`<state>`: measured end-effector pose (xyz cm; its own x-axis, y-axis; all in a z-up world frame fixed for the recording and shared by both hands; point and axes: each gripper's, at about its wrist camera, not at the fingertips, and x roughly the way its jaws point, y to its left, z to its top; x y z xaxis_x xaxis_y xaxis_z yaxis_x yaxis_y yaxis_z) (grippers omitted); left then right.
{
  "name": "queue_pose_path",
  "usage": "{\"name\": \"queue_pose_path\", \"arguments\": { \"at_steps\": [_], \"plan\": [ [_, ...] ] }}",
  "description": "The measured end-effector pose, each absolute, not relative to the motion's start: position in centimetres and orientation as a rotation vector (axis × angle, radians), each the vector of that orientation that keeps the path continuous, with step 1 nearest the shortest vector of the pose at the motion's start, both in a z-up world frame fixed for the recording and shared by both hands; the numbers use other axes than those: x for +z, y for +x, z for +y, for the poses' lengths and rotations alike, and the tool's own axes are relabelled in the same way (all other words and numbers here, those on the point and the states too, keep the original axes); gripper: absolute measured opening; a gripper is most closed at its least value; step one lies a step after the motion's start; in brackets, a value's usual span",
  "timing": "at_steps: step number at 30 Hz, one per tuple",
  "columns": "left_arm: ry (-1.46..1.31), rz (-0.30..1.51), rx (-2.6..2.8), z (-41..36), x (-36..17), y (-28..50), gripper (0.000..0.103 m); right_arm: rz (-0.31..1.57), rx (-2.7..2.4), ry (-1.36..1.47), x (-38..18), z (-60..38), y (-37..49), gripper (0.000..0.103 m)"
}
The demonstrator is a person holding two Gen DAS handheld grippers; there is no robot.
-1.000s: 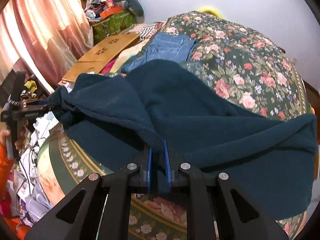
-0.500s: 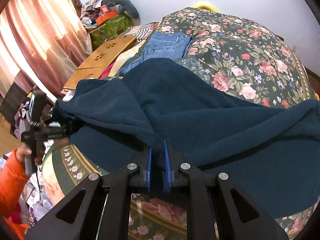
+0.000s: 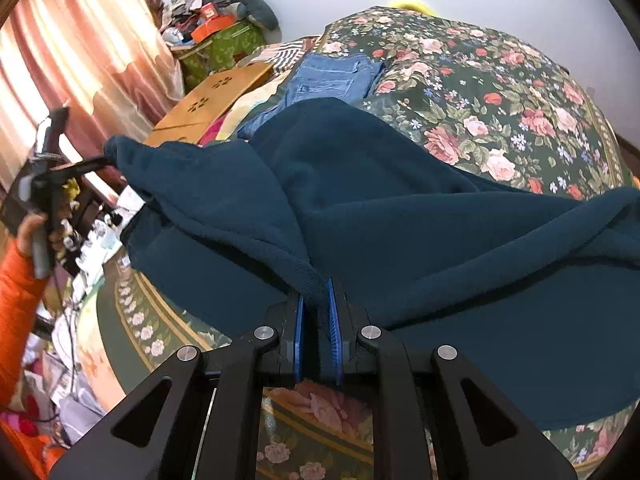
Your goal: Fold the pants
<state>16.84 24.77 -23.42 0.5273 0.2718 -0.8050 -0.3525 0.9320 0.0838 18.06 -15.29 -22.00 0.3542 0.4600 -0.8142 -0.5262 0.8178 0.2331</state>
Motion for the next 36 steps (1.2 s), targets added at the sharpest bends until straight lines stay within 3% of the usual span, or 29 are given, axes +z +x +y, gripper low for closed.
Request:
{"name": "queue_pose_path", "arguments": {
  "at_steps": [6, 11, 22, 25, 31, 34, 36],
  "plan": [
    [-0.109, 0.904, 0.337, 22.9, -20.4, 15.0, 0.075, 1.014, 0.629, -0.123, -22.1, -14.9, 17.7, 0.010],
    [-0.113, 0.869, 0.283, 20.9, -19.5, 15.8, 0.080, 1.007, 0.619, -0.133, -22.0, -15.0, 17.2, 0.010],
    [-0.095, 1.186, 0.233, 17.0, -31.5, 17.6, 0.081, 1.035, 0.608, -0.065, -20.8, -17.7, 16.6, 0.014],
    [-0.121, 1.198, 0.228, 17.2, -31.8, 17.3, 0.081, 1.033, 0.542, -0.040, -20.4, -20.2, 16.9, 0.014],
    [-0.067, 1.084, 0.247, 16.5, -26.9, 18.7, 0.081, 1.018, 0.362, 0.051, -19.5, -27.0, 19.1, 0.022],
    [-0.070, 1.018, 0.231, 15.4, -24.3, 20.1, 0.081, 0.990, 0.256, 0.104, -18.9, -30.8, 21.0, 0.039],
    [-0.076, 0.991, 0.211, 14.6, -23.2, 21.2, 0.082, 0.960, 0.211, 0.125, -18.4, -32.7, 22.4, 0.043]
  ]
}}
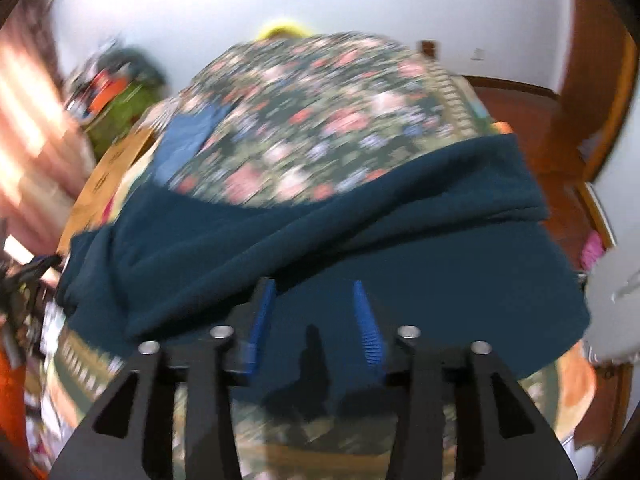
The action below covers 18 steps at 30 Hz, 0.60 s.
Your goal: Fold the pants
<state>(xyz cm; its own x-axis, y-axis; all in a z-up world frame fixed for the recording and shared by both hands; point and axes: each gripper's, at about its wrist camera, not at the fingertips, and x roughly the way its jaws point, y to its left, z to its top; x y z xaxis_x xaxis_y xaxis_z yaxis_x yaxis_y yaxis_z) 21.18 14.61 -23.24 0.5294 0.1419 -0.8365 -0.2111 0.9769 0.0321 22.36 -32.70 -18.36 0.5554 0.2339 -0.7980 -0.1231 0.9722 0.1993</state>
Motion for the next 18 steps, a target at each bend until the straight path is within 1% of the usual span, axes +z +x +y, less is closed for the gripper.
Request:
{"name": "queue_pose_path", "arguments": {
  "at_steps": [6, 12, 13, 14, 15, 16, 18],
  "plan": [
    [-0.054, 0.948, 0.155, 11.1, -21.9, 25.4, 0.084, 0.962, 0.084, 0.199, -18.4, -37.8, 28.2, 0.043],
    [-0.007, 0.976, 0.095, 7.6, -23.5, 28.8, 0.084, 0.997, 0.012, 0.196, -20.1, -39.8, 34.4, 0.043],
    [-0.002, 0.984, 0.082, 7.1, -23.9, 29.1, 0.084, 1.003, 0.009, 0.209, -20.8, -40.1, 35.4, 0.045],
    [0.002, 0.993, 0.072, 6.5, -24.4, 29.4, 0.084, 1.010, -0.005, 0.218, -21.7, -40.2, 36.5, 0.049],
    [0.007, 1.003, 0.062, 6.1, -24.9, 29.6, 0.084, 1.019, -0.022, 0.217, -22.5, -40.3, 37.1, 0.062],
    [0.009, 1.017, 0.051, 5.7, -25.5, 29.8, 0.084, 1.043, -0.049, 0.217, -23.9, -40.4, 38.2, 0.067],
    [0.008, 1.049, 0.032, 5.0, -26.7, 30.0, 0.084, 1.092, -0.082, 0.231, -25.9, -40.9, 39.4, 0.067]
  ]
}}
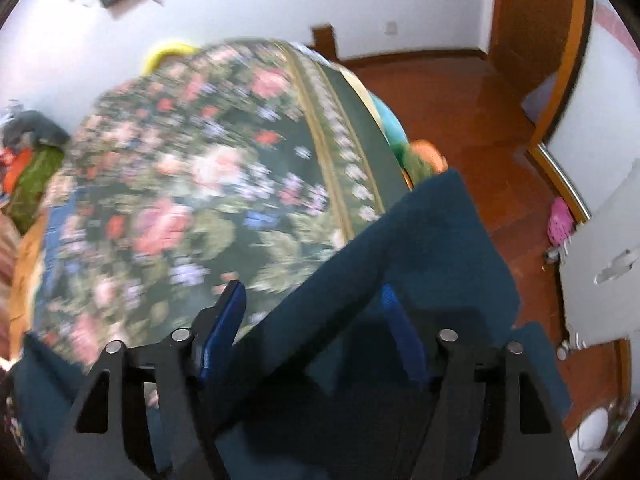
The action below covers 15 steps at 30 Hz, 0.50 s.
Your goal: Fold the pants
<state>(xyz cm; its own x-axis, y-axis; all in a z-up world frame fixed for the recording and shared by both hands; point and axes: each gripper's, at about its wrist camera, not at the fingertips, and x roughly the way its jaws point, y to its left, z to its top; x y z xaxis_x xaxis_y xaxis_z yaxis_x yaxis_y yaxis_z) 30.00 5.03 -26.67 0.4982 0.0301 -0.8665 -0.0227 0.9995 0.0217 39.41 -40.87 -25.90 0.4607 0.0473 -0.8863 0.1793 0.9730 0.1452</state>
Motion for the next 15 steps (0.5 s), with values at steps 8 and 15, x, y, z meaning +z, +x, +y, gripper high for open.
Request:
{"name": "queue_pose_path", "arguments": {
  "at_steps": [8, 15],
  "plan": [
    [0.059, 1.081, 0.039, 3.6, -28.2, 30.1, 0.084, 1.082, -0.051, 0.168, -25.7, -41.6, 37.8, 0.018],
    [0.056, 1.077, -0.014, 1.9, -26.5, 28.2, 0.084, 0.957, -0.032, 0.244, -19.7, -44.8, 33.1, 0.013]
  ]
}}
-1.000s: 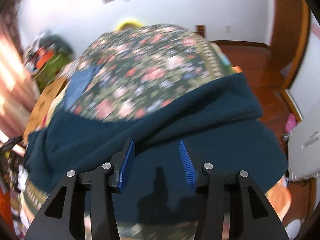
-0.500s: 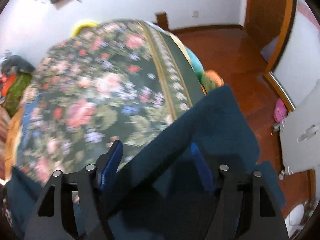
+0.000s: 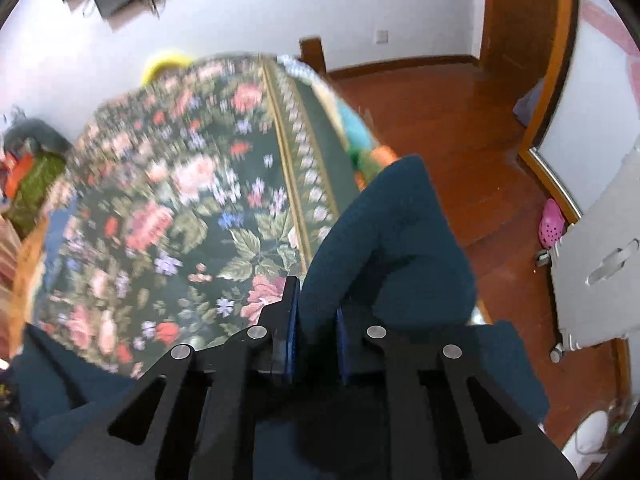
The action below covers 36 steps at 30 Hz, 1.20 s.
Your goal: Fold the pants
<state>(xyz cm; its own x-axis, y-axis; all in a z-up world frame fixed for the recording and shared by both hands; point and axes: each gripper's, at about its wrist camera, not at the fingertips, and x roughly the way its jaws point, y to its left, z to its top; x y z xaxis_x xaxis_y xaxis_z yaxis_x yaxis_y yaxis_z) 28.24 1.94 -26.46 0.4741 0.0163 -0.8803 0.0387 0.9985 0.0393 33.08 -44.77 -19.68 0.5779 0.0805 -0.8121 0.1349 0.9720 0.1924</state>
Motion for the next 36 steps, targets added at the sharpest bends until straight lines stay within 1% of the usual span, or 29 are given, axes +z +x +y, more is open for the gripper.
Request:
{"name": "queue_pose_path", "arguments": {
  "at_steps": [5, 8, 11, 15, 20, 21, 22, 24, 28, 31, 36],
  "plan": [
    [0.075, 1.072, -0.037, 0.5, -25.6, 26.4, 0.084, 0.864, -0.024, 0.263, -16.1, -46.6, 29.5, 0.013],
    [0.078, 1.080, -0.031, -0.2, -25.8, 25.3, 0.085, 0.831, -0.030, 0.256, -15.6, -47.8, 26.8, 0.013],
    [0.070, 1.079, -0.018, -0.5, -25.9, 24.6, 0.085, 0.861, -0.047, 0.272, -17.3, -48.9, 25.0, 0.013],
    [0.037, 1.077, -0.003, -0.3, -26.0, 23.8, 0.087, 0.954, -0.066, 0.298, -21.8, -49.9, 23.4, 0.013],
    [0.018, 1.080, 0.006, 0.0, -26.3, 23.1, 0.090, 1.051, -0.083, 0.341, -25.9, -50.6, 21.7, 0.020],
    [0.019, 1.080, 0.004, 0.0, -26.3, 22.9, 0.090, 1.056, -0.092, 0.338, -26.1, -50.5, 21.4, 0.024],
    [0.021, 1.079, 0.003, 0.1, -26.3, 22.7, 0.090, 1.056, -0.110, 0.327, -26.0, -50.7, 21.0, 0.035],
    [0.024, 1.075, 0.000, 0.2, -26.3, 22.5, 0.092, 1.041, -0.174, 0.286, -25.3, -51.2, 20.2, 0.048],
    [0.024, 1.070, -0.008, 0.8, -26.0, 21.9, 0.092, 1.017, -0.267, 0.212, -22.8, -52.2, 19.3, 0.048],
    [0.047, 1.035, 0.038, 2.0, -25.0, 21.3, 0.092, 0.975, -0.244, 0.164, -20.4, -51.6, 19.1, 0.048],
    [0.003, 0.970, 0.124, 7.0, -22.7, 21.1, 0.092, 0.898, -0.113, 0.137, -16.8, -47.0, 21.1, 0.048]
  ]
}}
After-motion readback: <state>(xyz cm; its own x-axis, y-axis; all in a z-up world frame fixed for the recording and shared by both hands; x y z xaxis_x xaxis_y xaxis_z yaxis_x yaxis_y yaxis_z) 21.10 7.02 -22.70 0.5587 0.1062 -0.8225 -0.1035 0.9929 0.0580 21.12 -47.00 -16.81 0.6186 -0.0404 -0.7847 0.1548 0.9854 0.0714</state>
